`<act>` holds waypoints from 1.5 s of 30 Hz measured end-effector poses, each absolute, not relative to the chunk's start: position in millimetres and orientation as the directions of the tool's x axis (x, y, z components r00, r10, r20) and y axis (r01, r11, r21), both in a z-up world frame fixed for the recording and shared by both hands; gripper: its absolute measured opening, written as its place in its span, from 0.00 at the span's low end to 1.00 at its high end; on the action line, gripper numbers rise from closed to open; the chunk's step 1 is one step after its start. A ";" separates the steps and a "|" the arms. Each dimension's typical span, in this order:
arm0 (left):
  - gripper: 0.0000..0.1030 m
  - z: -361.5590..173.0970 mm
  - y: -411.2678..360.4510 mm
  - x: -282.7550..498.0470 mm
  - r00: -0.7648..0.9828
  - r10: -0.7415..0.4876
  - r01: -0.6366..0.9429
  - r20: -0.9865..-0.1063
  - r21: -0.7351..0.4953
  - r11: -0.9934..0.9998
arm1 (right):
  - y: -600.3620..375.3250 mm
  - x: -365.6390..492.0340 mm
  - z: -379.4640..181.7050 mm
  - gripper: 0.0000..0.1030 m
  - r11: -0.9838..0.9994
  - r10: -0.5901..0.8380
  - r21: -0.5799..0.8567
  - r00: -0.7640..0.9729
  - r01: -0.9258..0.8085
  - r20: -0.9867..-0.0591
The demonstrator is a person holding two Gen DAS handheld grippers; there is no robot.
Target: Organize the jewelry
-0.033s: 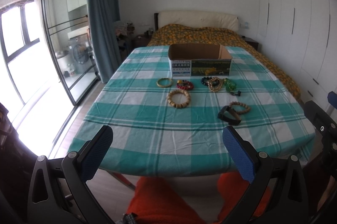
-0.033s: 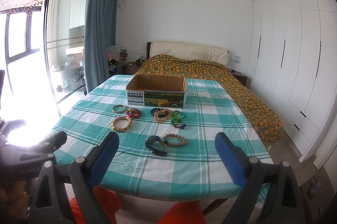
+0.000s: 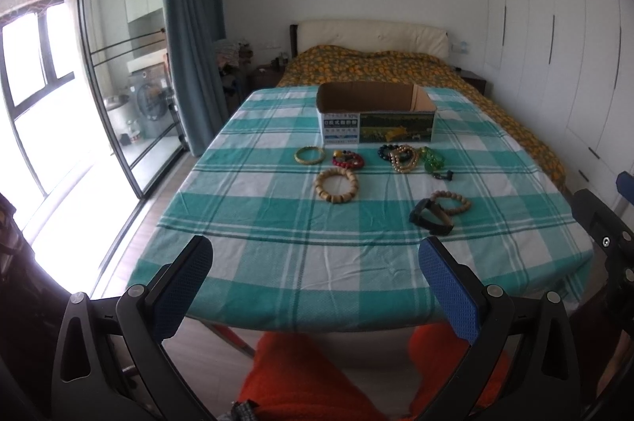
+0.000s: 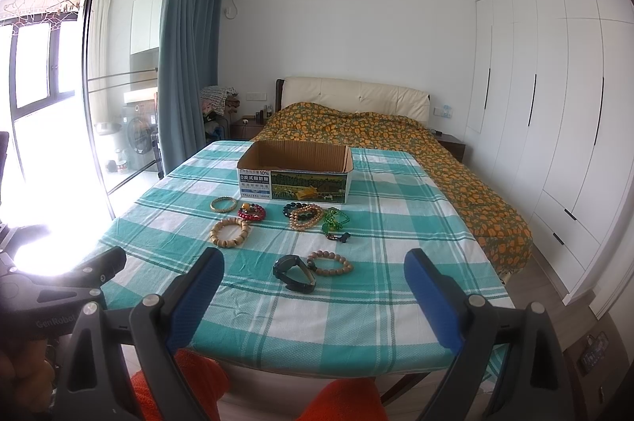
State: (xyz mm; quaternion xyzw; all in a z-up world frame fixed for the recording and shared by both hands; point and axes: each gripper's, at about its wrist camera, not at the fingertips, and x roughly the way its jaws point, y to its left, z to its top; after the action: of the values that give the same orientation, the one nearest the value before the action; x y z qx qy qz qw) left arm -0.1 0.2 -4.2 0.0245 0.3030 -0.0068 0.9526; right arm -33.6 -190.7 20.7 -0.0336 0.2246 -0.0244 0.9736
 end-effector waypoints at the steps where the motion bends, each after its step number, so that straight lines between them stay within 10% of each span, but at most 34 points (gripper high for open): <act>1: 1.00 -4.2 0.2 -0.1 0.816 0.002 0.028 -0.578 0.042 0.999 | -190.7 -33.7 20.8 0.92 0.997 -0.063 -0.076 0.898 0.033 -0.436; 45: 1.00 -6.8 -3.8 2.2 0.800 -0.052 0.073 -0.597 0.010 0.997 | -194.6 -35.0 19.9 0.92 0.997 -0.060 -0.064 0.905 0.036 -0.420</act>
State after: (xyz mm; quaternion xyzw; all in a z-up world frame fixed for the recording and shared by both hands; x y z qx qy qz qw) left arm 2.2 -3.8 -6.8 0.0163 0.3143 -0.0330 0.9486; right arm -35.0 -194.6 19.9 -0.0275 0.2162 -0.0245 0.9757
